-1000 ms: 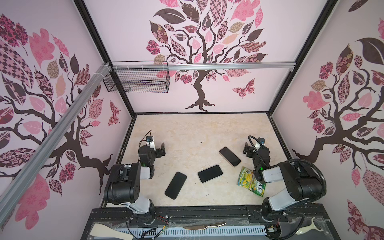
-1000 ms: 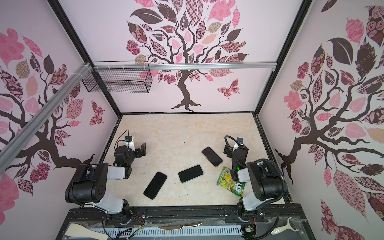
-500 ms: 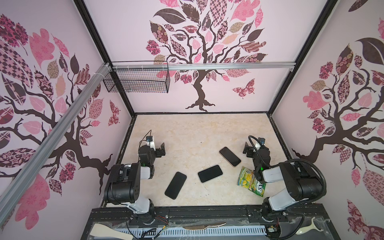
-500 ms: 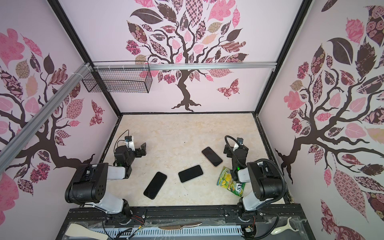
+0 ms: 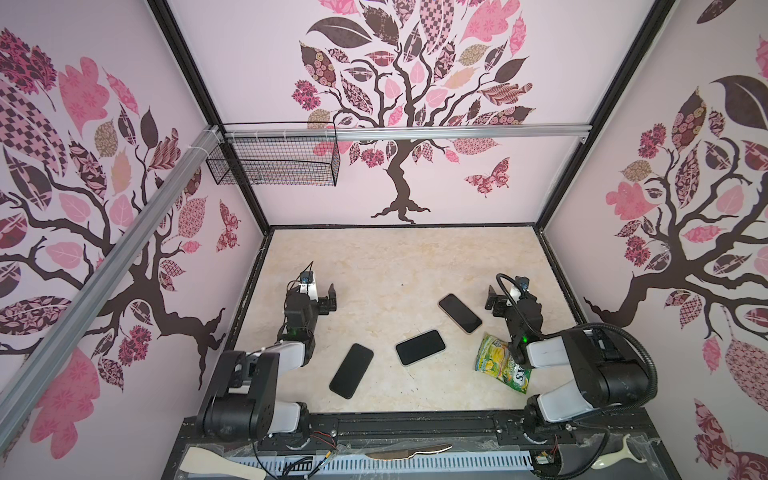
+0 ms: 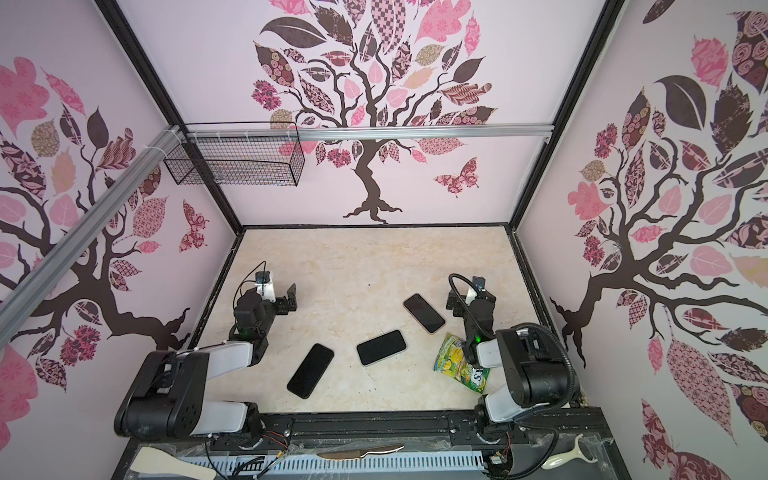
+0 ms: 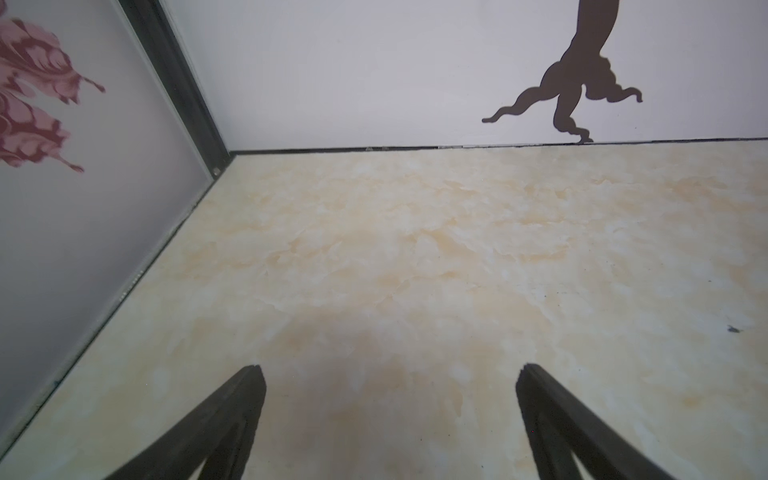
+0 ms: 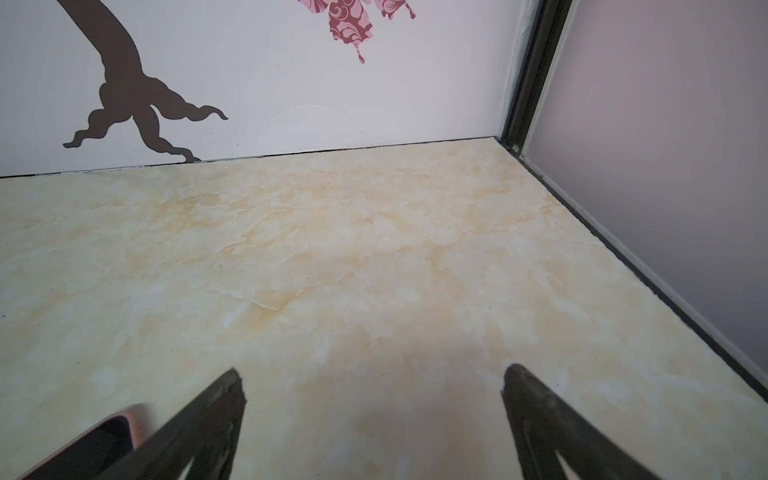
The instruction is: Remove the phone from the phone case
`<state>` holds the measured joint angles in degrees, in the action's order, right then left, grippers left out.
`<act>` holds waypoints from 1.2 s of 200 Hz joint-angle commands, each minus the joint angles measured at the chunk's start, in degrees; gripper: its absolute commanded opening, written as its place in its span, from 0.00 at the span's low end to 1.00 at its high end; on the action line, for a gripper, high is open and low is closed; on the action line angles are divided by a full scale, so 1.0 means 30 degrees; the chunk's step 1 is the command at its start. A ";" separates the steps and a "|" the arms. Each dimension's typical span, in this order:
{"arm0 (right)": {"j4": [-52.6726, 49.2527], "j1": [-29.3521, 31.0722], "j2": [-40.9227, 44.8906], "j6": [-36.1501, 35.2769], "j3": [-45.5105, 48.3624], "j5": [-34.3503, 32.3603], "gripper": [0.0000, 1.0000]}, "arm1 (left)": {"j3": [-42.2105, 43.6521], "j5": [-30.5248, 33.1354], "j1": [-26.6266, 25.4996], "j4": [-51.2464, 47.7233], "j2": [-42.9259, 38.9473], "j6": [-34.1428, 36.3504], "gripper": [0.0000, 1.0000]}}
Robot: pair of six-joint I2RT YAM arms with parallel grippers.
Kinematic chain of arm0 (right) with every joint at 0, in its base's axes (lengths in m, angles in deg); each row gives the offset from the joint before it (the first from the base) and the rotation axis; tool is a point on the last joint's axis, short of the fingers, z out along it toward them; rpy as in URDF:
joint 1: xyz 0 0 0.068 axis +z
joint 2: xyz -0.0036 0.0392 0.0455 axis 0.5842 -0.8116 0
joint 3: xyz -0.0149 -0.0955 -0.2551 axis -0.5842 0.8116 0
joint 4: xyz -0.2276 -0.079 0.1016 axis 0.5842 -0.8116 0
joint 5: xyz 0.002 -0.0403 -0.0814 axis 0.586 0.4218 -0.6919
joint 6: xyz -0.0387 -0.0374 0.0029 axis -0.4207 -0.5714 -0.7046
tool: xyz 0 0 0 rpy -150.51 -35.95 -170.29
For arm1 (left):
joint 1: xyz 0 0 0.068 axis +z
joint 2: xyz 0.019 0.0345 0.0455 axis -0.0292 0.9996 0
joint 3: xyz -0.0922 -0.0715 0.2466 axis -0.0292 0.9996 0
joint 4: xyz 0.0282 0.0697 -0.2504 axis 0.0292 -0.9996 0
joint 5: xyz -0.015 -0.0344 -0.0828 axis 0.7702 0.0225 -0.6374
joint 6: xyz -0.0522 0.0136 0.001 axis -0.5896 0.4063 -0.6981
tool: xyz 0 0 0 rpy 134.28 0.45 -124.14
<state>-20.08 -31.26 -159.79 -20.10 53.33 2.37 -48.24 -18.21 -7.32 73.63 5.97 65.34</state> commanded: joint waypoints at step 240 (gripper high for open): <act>-2.0717 1.2099 0.3679 1.0187 -0.9272 0.5690 1.00 | -0.7778 0.5220 -1.1254 -3.1028 -0.5794 -1.6573 0.99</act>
<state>-79.05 -1.18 -148.58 10.46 29.18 20.80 -75.27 0.08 -37.68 -15.02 -9.03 21.26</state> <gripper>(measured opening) 0.995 0.984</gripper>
